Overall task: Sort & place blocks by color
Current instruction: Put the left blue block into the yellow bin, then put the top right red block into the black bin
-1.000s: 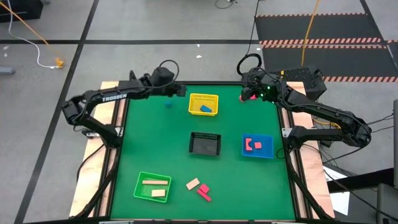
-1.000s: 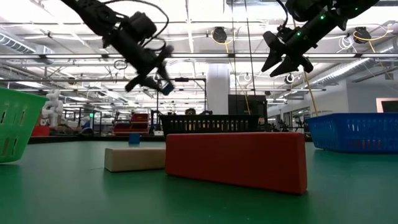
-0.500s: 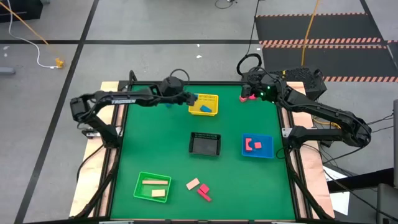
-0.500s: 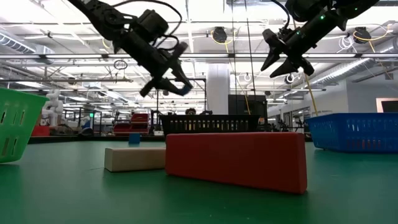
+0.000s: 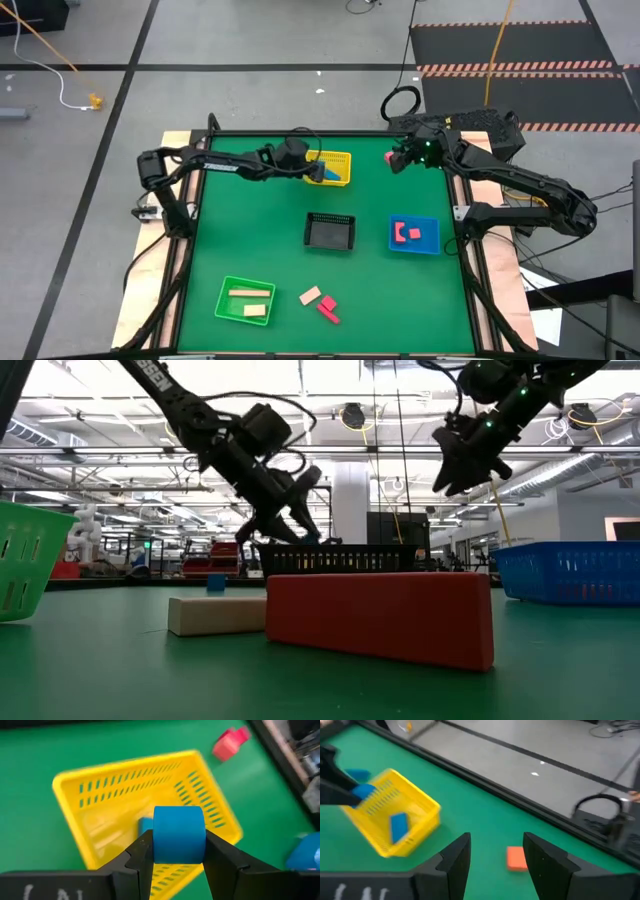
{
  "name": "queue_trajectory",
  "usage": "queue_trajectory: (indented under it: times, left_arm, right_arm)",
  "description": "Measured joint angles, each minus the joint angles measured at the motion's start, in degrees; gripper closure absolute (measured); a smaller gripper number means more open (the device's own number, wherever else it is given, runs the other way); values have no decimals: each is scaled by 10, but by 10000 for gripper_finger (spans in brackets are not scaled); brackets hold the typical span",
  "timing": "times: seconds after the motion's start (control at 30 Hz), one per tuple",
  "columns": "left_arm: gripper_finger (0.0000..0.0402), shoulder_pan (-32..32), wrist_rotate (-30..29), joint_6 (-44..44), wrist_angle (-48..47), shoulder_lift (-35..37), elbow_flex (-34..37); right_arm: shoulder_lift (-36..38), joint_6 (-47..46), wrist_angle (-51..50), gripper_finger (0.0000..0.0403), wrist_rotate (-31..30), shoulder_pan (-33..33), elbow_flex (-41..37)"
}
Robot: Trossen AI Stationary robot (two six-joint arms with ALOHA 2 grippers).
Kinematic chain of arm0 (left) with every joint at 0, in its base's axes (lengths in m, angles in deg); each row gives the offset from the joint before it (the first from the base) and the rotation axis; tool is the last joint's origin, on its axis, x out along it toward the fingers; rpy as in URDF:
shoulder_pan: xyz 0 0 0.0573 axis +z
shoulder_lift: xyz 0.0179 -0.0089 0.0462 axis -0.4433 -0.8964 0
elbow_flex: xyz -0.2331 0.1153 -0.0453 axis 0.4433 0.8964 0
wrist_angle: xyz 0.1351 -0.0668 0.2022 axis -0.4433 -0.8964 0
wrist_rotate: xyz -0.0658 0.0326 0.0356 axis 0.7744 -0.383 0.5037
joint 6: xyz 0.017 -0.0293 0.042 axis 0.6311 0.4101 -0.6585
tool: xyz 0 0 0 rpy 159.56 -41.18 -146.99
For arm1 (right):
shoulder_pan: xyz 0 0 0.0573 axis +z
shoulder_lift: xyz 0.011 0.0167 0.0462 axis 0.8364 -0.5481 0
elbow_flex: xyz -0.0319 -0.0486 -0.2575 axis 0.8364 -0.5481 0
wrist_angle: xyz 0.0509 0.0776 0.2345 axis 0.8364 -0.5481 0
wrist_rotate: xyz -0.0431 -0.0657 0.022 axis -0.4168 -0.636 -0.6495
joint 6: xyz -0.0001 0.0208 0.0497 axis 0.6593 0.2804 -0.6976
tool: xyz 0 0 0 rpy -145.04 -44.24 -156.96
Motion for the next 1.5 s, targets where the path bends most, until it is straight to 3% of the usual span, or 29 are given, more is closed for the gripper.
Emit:
queue_trajectory:
  times: [0.23, 0.4, 0.5, 0.67, 1.0, 1.1, 1.23, 1.37, 1.5]
  left_arm:
    - [264, -2, -2, 7, 6, -13, 0]
    - [203, -1, -8, -4, 7, -13, 0]
    - [186, 1, -8, -10, 7, -13, 0]
    - [188, 8, 2, 4, 30, -13, 0]
    - [222, 27, 63, 37, 128, -13, 0]
    - [229, 33, 92, 40, 154, -13, 0]
    - [236, 41, 145, 34, 188, -13, 0]
    - [235, 46, 177, 40, 217, -13, -1]
    - [235, 46, 183, 45, 222, -8, -1]
  right_arm:
    - [0, 40, -33, 232, -47, -1, 0]
    - [0, 54, -28, 232, -49, -1, -5]
    - [0, 55, -7, 232, -78, -3, -33]
    - [0, 43, 32, 232, -84, -29, -93]
    - [-2, -94, 38, 232, -7, -163, -112]
    - [-9, -50, 55, 232, 51, -204, -112]
    - [-22, 83, 98, 232, 148, -218, -112]
    - [-37, 197, 120, 231, 152, -218, -112]
    - [-61, 233, 125, 226, 152, -218, -112]
